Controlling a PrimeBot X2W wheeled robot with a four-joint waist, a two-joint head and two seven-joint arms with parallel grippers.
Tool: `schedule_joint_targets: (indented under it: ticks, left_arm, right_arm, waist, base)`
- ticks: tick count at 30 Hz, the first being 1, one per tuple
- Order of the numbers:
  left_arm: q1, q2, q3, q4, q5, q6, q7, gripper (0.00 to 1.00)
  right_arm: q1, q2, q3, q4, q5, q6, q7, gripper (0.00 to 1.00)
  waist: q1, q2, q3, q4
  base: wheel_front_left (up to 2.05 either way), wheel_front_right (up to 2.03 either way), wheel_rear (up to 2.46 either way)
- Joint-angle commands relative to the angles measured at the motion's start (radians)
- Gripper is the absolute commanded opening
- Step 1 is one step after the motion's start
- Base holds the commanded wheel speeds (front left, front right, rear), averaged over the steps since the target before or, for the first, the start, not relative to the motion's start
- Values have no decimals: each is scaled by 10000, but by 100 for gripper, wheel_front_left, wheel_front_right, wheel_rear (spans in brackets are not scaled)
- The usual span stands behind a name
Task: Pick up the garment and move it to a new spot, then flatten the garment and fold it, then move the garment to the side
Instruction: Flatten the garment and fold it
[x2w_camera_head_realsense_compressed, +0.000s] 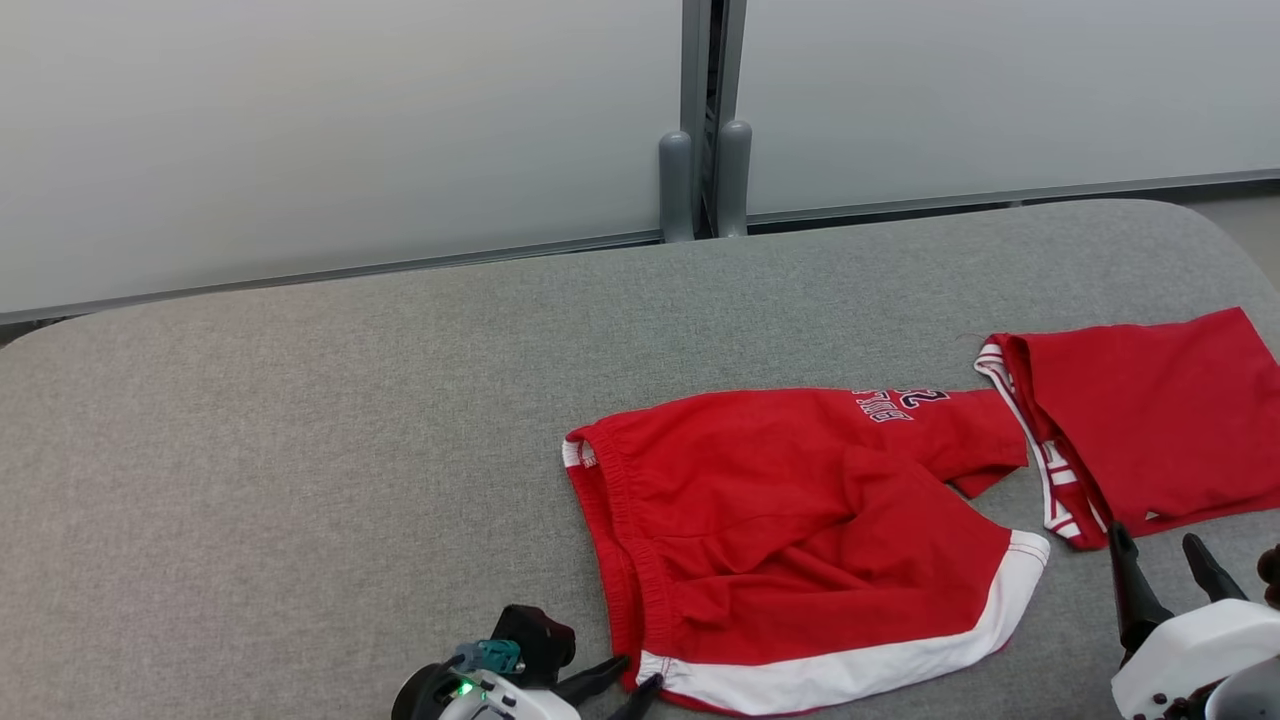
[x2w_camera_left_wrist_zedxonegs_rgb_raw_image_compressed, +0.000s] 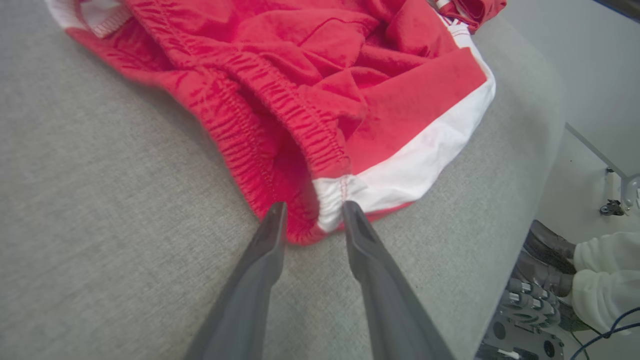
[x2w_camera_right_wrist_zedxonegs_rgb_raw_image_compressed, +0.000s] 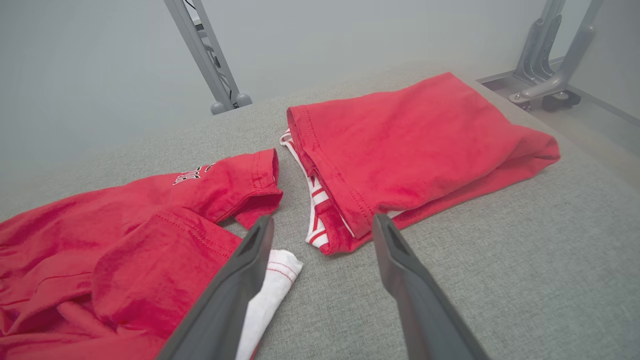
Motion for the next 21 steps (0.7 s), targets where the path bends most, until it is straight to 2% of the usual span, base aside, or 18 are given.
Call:
schedule_joint_targets:
  ticks: [1,2,4,11,17,21]
  left_arm:
    - [-159,44,-37,57,-101,-33,42,42]
    - [-176,29,-56,79,-129,-38,57,34]
    - [-239,7,-93,108,-169,-47,66,2]
    - [-137,81,-66,41,-323,-10,-41,0]
    - [130,327,112,-241,-404,250,-211,0]
    - [281,544,370,-394,-446,564,-346,0]
  right_arm:
    - [99,-55,5,-79,-5,3,-13,100]
    - [109,-55,16,-98,-11,3,-12,100]
    - [111,-55,47,-117,-1,3,-11,100]
    - [160,-54,152,-163,-223,3,267,100]
    - [63,-51,474,-499,-1291,3,1658,100]
    - [182,-55,1005,-801,-1449,3,2605,100]
  waist:
    - [0,0,-4,-27]
    - [0,0,-7,-45]
    - [0,0,-15,-68]
    - [0,0,-107,-91]
    - [0,0,-118,12]
    - [0,0,-72,121]
  base:
    - [0,0,0]
    - [0,0,0]
    - [0,0,0]
    - [0,0,0]
    - [0,0,0]
    - [0,0,0]
